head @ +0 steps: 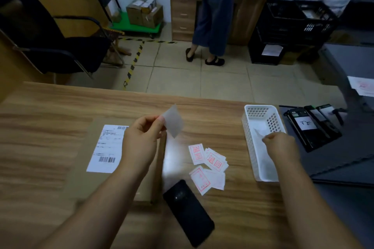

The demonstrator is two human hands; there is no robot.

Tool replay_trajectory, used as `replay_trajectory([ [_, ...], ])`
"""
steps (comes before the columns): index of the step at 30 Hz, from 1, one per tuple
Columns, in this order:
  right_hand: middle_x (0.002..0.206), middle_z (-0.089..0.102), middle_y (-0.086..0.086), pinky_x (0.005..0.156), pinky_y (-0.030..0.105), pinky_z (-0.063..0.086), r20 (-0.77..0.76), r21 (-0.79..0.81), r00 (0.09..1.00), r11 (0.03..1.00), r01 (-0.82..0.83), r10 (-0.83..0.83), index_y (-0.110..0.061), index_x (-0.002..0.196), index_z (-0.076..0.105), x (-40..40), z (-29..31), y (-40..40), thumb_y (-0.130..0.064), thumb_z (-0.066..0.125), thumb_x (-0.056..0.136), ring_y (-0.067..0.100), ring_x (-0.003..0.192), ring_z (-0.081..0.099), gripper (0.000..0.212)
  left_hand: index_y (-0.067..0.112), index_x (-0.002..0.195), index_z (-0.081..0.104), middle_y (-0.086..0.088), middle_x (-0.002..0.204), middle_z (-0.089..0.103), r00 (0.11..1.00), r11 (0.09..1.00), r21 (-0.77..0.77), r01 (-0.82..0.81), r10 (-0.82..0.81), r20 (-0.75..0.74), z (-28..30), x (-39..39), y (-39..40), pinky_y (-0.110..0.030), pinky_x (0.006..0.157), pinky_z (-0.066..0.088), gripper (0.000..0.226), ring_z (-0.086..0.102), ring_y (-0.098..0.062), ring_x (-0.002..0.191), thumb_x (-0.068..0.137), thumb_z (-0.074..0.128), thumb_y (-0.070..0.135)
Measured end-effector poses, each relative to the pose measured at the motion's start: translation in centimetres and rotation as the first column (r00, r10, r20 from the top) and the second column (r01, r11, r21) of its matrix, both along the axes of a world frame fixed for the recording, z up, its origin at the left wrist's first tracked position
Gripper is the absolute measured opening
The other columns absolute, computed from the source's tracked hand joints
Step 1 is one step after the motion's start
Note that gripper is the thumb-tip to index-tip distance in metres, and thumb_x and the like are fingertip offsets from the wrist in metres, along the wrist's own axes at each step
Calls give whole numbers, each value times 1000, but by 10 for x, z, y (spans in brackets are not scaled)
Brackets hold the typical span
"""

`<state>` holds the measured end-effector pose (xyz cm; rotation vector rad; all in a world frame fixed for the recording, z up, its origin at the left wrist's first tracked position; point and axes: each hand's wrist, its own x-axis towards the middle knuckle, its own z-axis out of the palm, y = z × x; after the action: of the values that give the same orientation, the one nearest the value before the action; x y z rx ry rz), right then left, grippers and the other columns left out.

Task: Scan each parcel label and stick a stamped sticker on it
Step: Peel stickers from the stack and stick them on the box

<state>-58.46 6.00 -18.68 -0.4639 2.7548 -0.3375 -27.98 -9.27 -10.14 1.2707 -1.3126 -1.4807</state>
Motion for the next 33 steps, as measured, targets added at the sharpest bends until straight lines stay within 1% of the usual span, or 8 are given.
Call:
replay_trajectory([
  [6,100,62,16,70,37,47,-34,-57,999,998,39,-41,-10,105,58,14,-11,0,-32,71,88,34,86,57,31,14,91,70,2,84,75,997,998,1,55,-55,45,-11,27,-12,-29,76,54,7,70,-15,85,93,65,17],
  [11,135,58,15,94,45,48,-10,-54,1000,998,27,-27,-20,142,51,14,-12,3,-39,61,95,38,121,53,52,16,88,70,2,85,73,998,998,-12,55,-55,34,-15,44,-22,-26,72,52,8,69,-10,82,93,64,16],
  [13,139,54,17,96,47,48,-35,-52,997,996,71,-73,-20,136,59,18,-12,1,-35,54,99,39,120,53,40,18,87,70,1,85,74,997,998,-14,64,-63,31,-14,52,-26,-27,74,52,8,70,-12,84,93,64,16],
  [17,110,66,21,78,41,51,-183,-64,980,995,71,-82,-13,111,73,29,-12,-4,-29,55,97,41,99,60,28,19,86,69,3,84,73,997,998,-15,69,-68,28,-8,66,-35,-31,77,53,10,69,-11,82,93,64,15],
  [24,85,57,11,65,37,46,-178,-16,979,995,103,-104,-14,86,55,29,-10,8,-36,65,91,32,80,56,26,19,87,69,0,85,74,992,992,-53,114,-111,57,-5,70,-38,-26,73,51,9,68,-9,79,93,63,16],
  [27,92,60,9,67,36,45,-100,-137,985,983,123,-137,-13,90,54,27,-1,17,-40,71,87,30,82,57,32,20,87,70,1,86,74,985,985,-63,160,-155,73,-10,54,-31,-30,77,54,8,69,-14,86,93,64,17],
  [30,99,66,4,70,31,43,24,-435,993,893,114,-115,-13,97,61,50,19,4,-37,69,89,23,86,60,26,23,86,70,4,83,74,988,987,-76,145,-140,69,-14,38,-23,-31,79,54,7,69,-15,87,91,67,20],
  [33,100,72,7,64,25,47,446,-628,871,766,140,206,-12,98,69,118,51,-36,-34,62,93,13,75,63,24,28,82,70,10,82,73,990,982,-159,100,-82,118,-20,29,-16,-21,77,50,12,67,-3,82,91,68,20],
])
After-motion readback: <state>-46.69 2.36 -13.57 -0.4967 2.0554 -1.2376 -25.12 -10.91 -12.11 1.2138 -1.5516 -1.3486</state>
